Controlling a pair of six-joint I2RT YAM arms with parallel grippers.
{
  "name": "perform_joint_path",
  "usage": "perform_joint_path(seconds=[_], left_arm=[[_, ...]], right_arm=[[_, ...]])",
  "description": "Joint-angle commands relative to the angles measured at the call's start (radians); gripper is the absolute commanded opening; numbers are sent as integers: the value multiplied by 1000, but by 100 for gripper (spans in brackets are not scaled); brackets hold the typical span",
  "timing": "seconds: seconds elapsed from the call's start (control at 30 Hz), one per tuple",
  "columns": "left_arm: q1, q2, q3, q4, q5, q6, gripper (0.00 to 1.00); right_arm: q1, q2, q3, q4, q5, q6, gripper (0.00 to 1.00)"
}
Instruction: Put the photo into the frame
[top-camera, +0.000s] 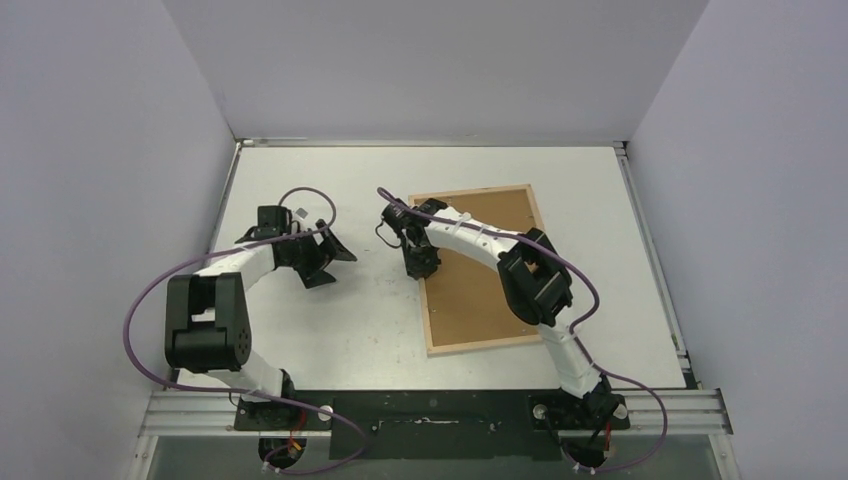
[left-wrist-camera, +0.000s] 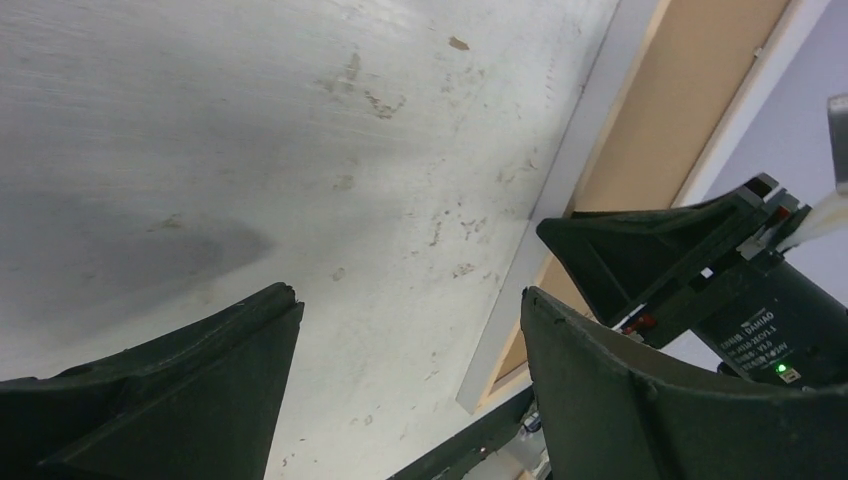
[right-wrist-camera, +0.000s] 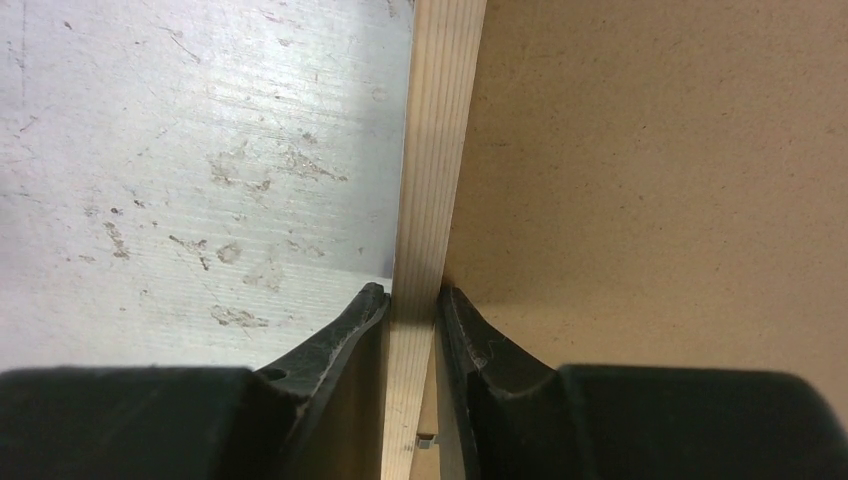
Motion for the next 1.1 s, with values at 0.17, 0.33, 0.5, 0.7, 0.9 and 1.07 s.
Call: perform_joint_path(seconds=[0.17,0.33,0.5,0.7,0.9,1.07], left_arm=[[-185,-50,-43,215,138,-32,81],[-200,-83,-132,450,194,-115,84],[-259,-1,-160,713,241,-211,88],[-318,210,-86,879,265,-299,84],[-342,267,-41,936,209,-327,82],[-388,300,4,946,220,-347,70]], right_arm=[[-54,-62,128,80,-109,70,2],[-112,-104,128,129,-206,125,1],[-146,-122,120,164,-295,170,1],[-163,-131,109,191,-338,197,1],[-163,-121,110,170,-332,182,0],[-167,-128,116,181,-340,189,0]])
